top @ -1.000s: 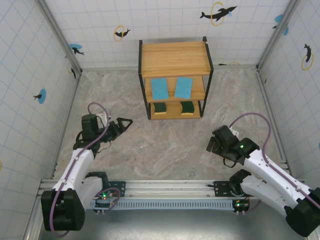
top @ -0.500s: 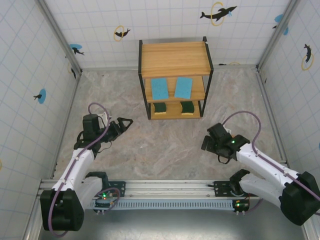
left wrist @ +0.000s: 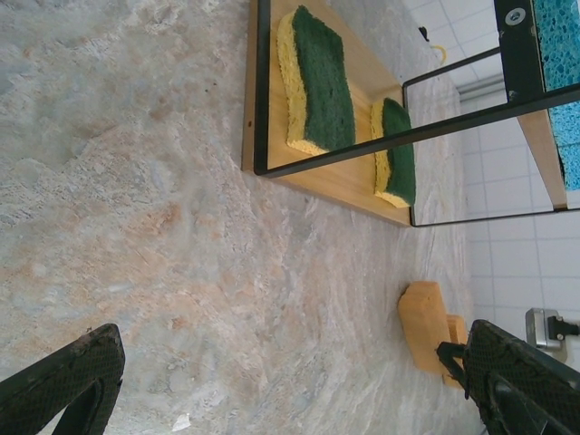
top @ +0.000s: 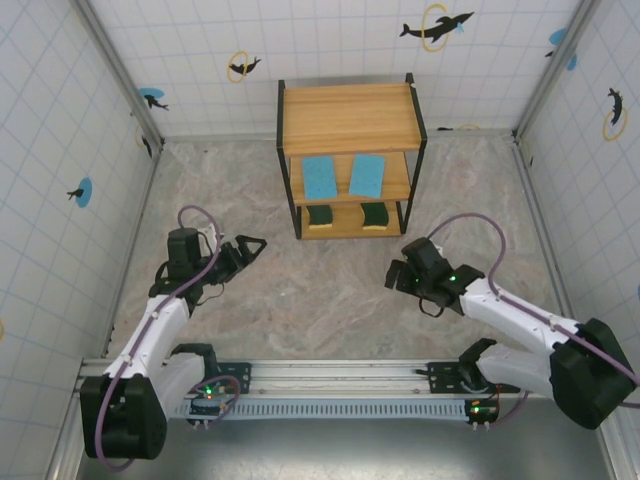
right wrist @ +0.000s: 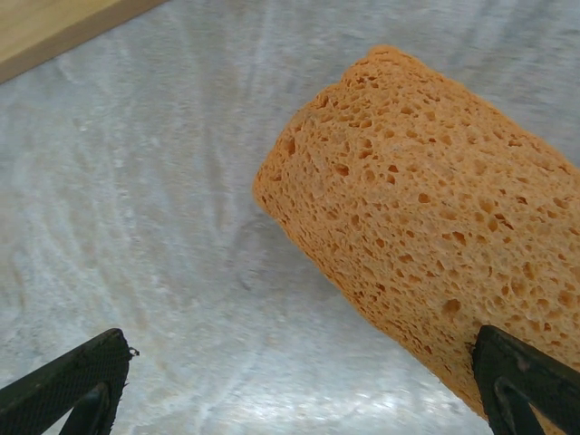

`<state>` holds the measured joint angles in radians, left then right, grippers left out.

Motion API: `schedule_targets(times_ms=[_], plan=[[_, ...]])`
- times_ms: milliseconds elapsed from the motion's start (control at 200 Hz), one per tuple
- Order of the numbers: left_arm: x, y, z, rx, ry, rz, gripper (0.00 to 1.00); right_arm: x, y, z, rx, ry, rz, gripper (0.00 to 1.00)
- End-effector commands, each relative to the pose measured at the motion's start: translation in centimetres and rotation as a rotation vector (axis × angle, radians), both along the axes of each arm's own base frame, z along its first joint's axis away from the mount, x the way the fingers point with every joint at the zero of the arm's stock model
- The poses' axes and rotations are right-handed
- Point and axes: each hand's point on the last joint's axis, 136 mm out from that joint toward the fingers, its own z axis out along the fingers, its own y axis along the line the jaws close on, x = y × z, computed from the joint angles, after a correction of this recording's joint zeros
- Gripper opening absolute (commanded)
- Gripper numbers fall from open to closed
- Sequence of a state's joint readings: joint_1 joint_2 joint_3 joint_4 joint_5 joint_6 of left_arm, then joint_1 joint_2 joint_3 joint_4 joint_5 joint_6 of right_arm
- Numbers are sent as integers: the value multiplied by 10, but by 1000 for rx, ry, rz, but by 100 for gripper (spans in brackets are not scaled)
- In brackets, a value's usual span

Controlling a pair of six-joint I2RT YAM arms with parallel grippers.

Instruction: Place and organize the cleaning sponges onto the shelf

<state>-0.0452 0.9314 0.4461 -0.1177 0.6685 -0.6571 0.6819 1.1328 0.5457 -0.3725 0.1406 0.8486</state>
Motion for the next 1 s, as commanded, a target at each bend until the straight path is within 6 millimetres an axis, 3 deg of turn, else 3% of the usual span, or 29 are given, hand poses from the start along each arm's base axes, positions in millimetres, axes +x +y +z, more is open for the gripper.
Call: schedule_targets(times_ms=[0, 205, 335, 491, 681, 831, 996], plan=[[3, -2, 5, -3, -16, 0, 98, -28, 19, -27, 23, 154, 74, 100], [2, -2, 3, 1, -14, -3, 98, -25, 56, -12, 5, 103, 224, 100], [1, -2, 4, 3, -17, -5, 98, -23, 52, 7, -28, 60, 240, 100], [2, -2, 4, 4, -20, -9, 97, -19, 15, 33, -52, 4, 141, 99], [3, -3, 3, 3, -21, -14, 98, -15, -55, 59, -34, -67, -97, 99], [3, -3, 1, 0, -19, -16, 98, -26, -103, 49, -52, -9, -284, 99], [2, -4, 0, -4, -16, -20, 98, -28, -121, 27, -37, 44, -374, 99]])
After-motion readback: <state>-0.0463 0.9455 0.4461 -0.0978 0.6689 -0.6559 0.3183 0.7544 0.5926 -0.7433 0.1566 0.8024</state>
